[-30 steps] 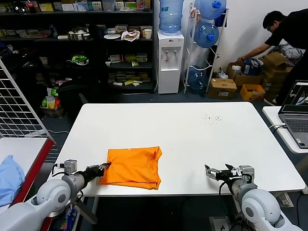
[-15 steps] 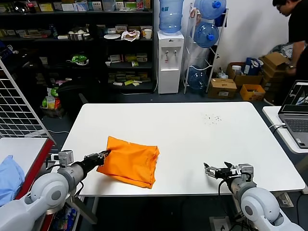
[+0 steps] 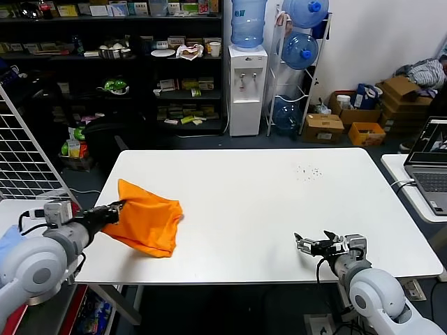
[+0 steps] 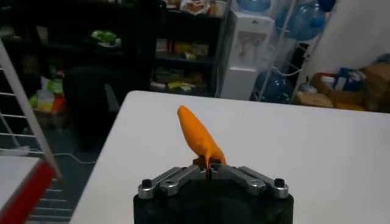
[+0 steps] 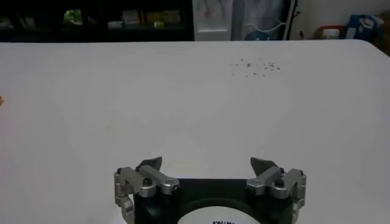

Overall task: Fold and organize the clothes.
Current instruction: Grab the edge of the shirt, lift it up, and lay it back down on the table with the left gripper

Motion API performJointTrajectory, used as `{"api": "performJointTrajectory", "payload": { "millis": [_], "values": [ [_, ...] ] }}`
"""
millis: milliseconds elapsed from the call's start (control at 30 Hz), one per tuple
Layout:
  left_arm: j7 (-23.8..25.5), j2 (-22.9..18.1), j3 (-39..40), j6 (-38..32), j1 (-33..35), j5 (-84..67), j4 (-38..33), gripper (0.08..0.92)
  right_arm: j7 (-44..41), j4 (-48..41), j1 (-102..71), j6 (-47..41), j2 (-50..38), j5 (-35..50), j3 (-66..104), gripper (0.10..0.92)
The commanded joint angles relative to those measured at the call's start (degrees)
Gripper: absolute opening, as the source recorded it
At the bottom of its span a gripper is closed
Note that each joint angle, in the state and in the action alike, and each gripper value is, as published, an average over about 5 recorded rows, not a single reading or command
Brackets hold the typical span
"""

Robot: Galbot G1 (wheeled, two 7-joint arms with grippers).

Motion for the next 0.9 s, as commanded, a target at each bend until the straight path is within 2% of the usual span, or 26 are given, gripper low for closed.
{"api": "performJointTrajectory", "payload": {
  "millis": [33, 467, 633, 700, 767, 833, 900],
  "values": [
    [-10.54, 9.85, -3.44, 1.00, 0.15, -11.13, 1.39, 0.104, -0.58, -0.11, 0.31, 0.21, -0.23, -0.29, -0.32, 0.921],
    [-8.40, 11.59, 0.28, 0.49, -1.66, -10.82, 6.71, 0.104, -0.59, 0.42, -0.83, 0.33, 0.06, -0.98, 0.29, 0.921],
    [-8.57, 10.31, 1.34, -0.49, -2.16, -10.95, 3.69, 0.104, -0.05, 0.92, -1.03, 0.09, 0.35, -1.09, 0.50, 0.921],
    [-9.65, 8.18, 2.83, -1.43, -2.90, -11.69, -0.40, 0.104, 0.30, 1.31, -1.31, -0.07, 0.52, -1.19, 0.75, 0.921],
    [-10.74, 4.10, 6.80, -2.66, -5.68, -12.53, -4.93, 0.104, 0.76, 1.87, -1.84, -0.31, 0.85, -1.45, 1.11, 0.921],
    [-12.09, -1.99, 14.48, -3.63, -12.43, -13.28, -7.76, 0.104, 1.20, 2.49, -2.65, -0.56, 1.32, -1.84, 1.62, 0.921],
    [-14.25, -9.93, 25.28, -4.36, -21.79, -14.22, -7.99, 0.104, 1.57, 3.15, -3.72, -0.77, 1.91, -2.42, 2.27, 0.921]
  ]
}}
